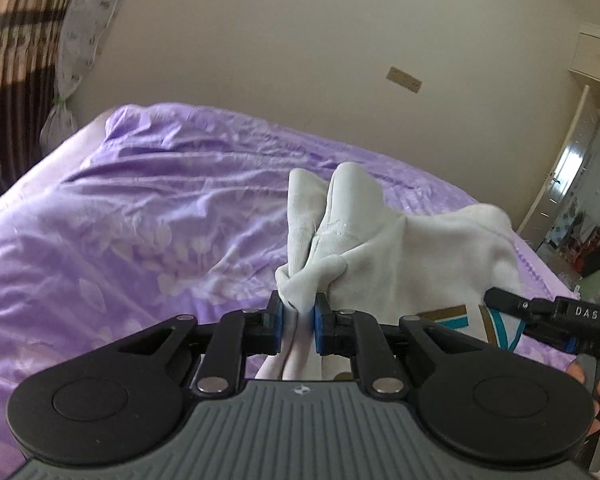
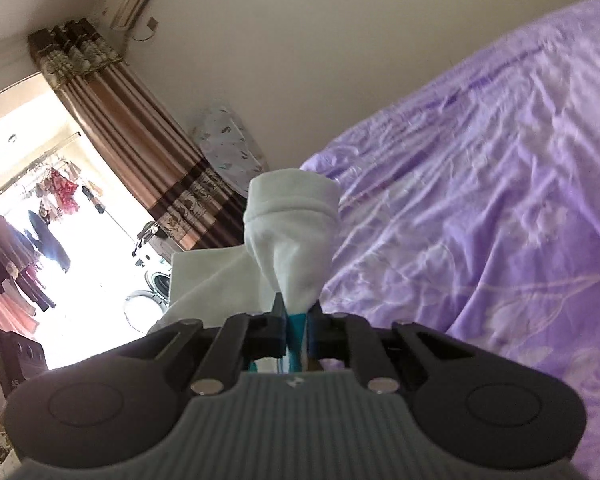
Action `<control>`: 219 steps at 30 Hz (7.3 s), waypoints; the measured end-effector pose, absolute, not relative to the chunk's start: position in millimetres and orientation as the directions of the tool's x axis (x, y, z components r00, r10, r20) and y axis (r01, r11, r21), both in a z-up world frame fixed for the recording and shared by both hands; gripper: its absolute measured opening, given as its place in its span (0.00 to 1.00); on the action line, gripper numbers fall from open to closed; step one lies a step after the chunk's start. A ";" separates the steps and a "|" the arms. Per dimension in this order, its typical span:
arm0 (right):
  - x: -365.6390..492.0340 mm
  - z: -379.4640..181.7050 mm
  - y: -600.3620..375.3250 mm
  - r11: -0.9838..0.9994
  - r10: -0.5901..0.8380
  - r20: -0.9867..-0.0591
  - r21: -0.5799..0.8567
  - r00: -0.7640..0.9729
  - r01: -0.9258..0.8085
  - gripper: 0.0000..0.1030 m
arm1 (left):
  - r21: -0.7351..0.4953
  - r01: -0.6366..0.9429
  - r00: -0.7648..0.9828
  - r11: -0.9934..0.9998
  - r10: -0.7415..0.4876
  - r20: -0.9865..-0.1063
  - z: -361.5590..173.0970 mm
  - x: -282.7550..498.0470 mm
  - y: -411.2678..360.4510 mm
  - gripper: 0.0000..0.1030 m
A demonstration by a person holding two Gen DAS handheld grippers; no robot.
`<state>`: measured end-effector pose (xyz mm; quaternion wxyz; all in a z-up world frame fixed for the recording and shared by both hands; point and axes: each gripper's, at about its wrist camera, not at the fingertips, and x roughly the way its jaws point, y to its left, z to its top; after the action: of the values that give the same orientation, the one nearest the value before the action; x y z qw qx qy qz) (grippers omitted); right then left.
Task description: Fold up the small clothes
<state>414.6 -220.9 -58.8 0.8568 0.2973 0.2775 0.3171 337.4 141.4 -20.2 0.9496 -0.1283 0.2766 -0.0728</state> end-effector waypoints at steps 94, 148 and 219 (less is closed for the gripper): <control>160.7 -165.0 -264.1 0.970 0.233 -0.864 0.178 0.446 -0.163 0.18 | 0.007 0.161 0.495 0.987 -0.075 -0.866 -160.2 164.9 17.4 0.06; -31.1 -55.0 -217.4 0.974 0.221 -0.641 0.107 0.735 -0.200 0.56 | 0.037 -0.016 0.639 0.999 0.039 -0.769 -77.8 19.8 0.0 0.65; -32.4 -53.7 -217.2 0.973 0.225 -0.637 0.114 0.737 -0.198 0.61 | 0.068 -0.001 0.674 0.998 0.051 -0.737 -69.6 15.5 -2.8 0.66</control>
<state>-32.4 -217.2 -53.7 0.9318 0.0192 0.3443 0.1136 15.5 -2.8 -69.6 0.9145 0.0308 0.4033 0.0140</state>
